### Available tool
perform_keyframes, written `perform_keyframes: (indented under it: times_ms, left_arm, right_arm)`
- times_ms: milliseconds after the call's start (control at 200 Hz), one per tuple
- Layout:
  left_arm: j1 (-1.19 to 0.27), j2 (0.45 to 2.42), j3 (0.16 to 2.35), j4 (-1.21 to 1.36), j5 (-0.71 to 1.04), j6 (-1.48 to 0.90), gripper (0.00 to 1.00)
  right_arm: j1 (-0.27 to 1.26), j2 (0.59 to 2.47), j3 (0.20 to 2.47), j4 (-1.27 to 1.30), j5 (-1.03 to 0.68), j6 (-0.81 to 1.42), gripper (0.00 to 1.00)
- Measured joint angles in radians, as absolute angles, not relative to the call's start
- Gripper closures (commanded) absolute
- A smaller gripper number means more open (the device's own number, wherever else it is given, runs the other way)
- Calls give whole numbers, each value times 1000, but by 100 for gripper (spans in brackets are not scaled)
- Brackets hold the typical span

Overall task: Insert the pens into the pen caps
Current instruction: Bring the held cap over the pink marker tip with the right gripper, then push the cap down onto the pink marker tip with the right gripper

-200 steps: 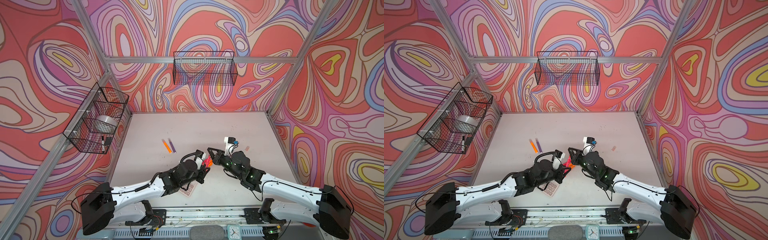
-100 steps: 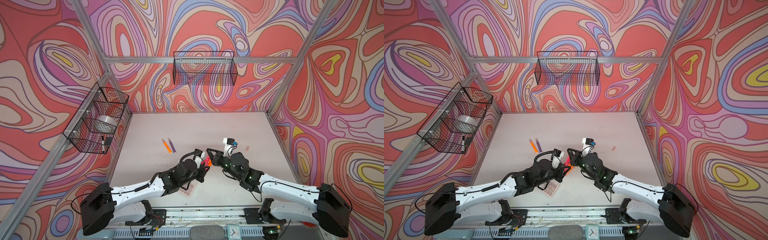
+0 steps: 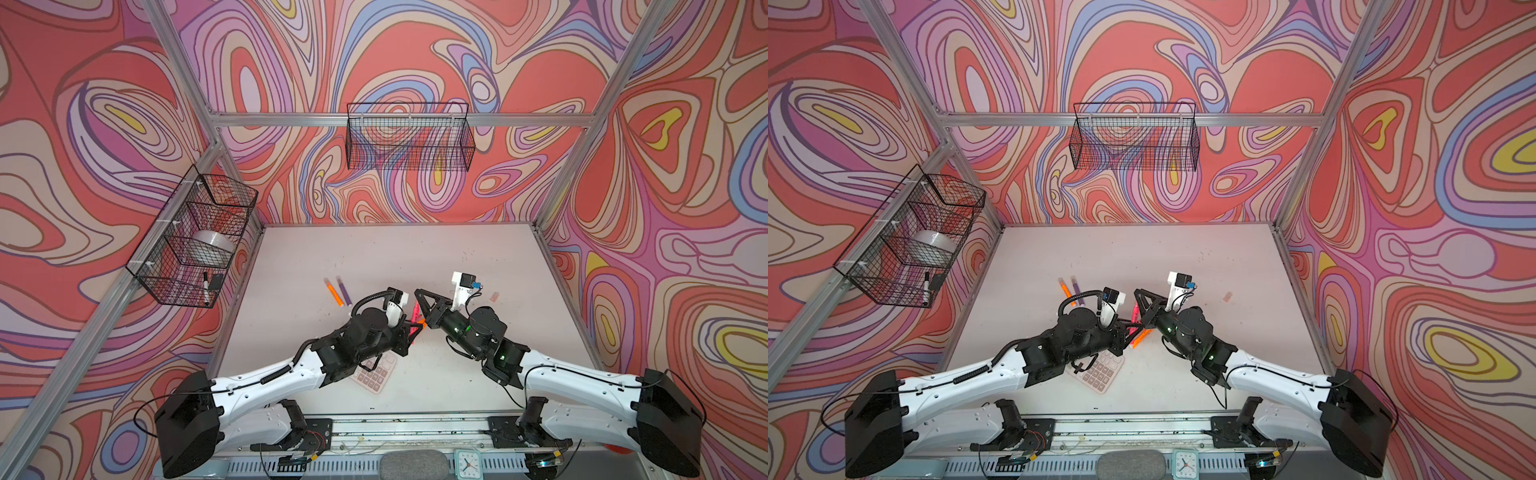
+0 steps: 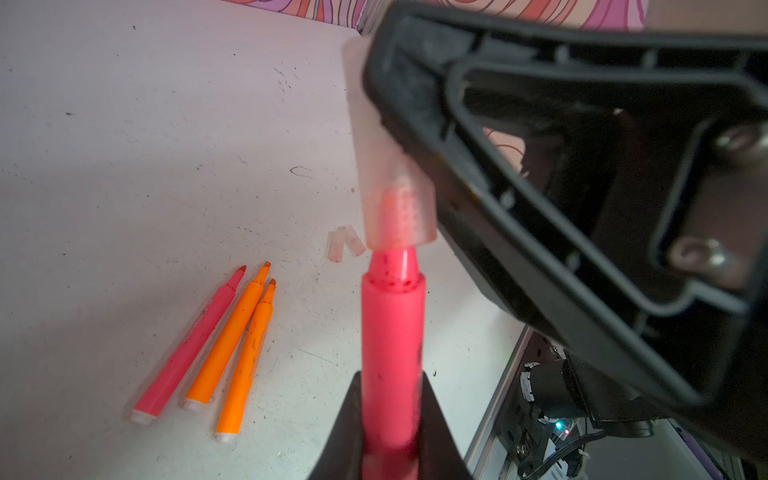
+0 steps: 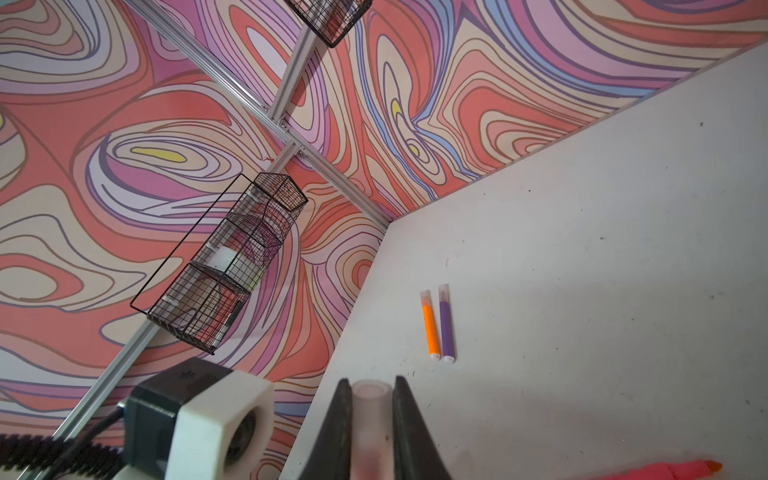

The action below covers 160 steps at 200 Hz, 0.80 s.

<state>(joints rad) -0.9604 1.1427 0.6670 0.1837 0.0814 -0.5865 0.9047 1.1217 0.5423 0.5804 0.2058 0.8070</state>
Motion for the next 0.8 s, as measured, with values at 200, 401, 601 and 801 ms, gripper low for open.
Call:
perform_keyframes:
  times_ms: [200,401,601,801]
  left_arm:
    - [-946,1101,667,184,123,-569,100]
    - [-941,1052,667,233,144,-521,100]
    - [-937,1035,666,248,172,-477,100]
    - [-937,1021,658,282,157,-434,100]
  right_arm:
    - [905,1102,537,625,159,769,81]
    - [925,1083,528,636,58,739,73]
    - [929,1074,523,635,24,720,57]
    - [930,991,483,583,39,691,32]
